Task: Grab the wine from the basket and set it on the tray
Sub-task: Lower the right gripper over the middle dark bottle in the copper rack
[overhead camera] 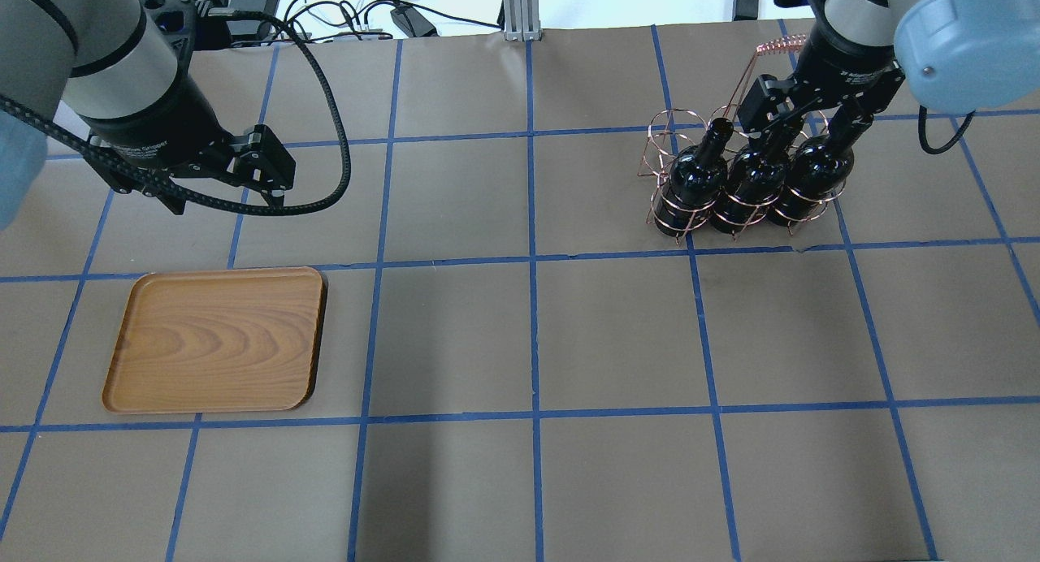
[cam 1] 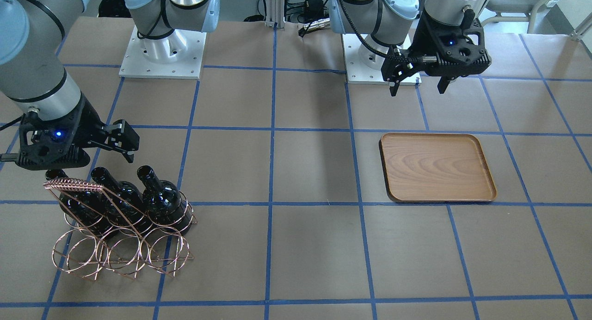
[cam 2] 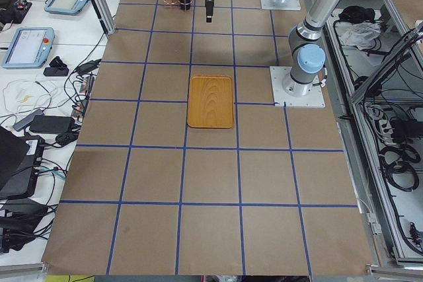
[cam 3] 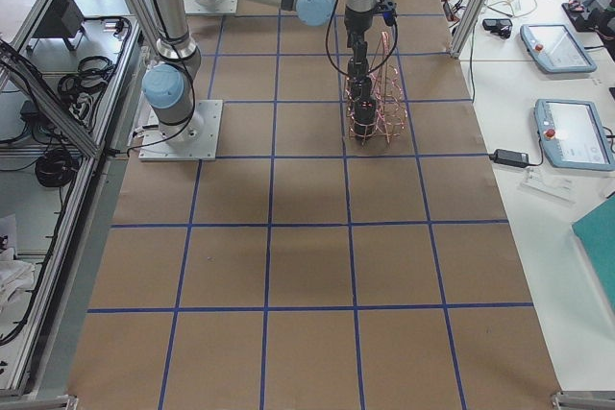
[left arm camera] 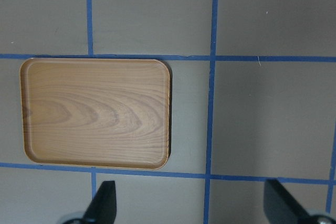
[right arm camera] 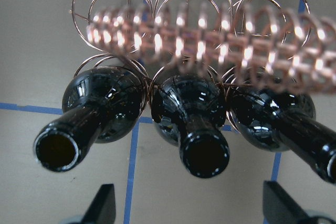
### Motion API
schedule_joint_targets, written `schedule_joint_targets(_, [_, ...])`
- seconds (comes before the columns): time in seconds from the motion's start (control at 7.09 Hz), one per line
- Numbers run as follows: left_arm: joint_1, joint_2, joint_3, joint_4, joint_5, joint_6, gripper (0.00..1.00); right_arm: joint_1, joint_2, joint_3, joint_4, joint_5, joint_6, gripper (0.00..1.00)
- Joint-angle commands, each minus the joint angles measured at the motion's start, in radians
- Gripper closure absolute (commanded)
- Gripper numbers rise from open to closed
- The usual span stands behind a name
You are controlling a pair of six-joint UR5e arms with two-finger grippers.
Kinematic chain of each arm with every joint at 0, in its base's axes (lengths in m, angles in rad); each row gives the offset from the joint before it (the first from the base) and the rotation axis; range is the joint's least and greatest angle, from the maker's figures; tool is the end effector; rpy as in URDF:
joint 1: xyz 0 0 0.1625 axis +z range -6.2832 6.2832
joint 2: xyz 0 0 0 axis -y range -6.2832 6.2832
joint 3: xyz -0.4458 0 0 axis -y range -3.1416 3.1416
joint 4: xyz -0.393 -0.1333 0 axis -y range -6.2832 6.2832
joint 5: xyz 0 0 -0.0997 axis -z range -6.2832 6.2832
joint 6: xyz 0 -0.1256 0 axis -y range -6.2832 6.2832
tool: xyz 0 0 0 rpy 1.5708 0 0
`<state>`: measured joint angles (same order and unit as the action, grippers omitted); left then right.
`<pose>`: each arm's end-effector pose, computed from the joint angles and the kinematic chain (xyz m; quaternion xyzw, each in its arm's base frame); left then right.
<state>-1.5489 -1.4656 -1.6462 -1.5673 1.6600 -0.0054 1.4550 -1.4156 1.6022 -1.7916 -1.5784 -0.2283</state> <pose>-0.1122 -0.4524 0.4958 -0.0144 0.9988 -0.0163 0.0447 0.0669 -0.5706 0.4079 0.0561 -0.9983 0.0162 0.0067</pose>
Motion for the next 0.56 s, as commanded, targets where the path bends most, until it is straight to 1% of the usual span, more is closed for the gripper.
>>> schedule_joint_targets(0.0, [-0.002, -0.004, -0.004, 0.013, -0.019, 0.002, 0.00, -0.001, 0.027, 0.002, -0.052, 0.002, 0.007, 0.13])
schedule_joint_targets(0.14, [-0.002, -0.004, -0.006, 0.013, -0.017, 0.002, 0.00, -0.002, 0.030, -0.002, -0.058, 0.002, 0.033, 0.13])
schedule_joint_targets(0.42, [-0.010, -0.006, -0.007, 0.015, -0.051, -0.016, 0.00, -0.002, 0.053, -0.005, -0.110, 0.002, 0.050, 0.21])
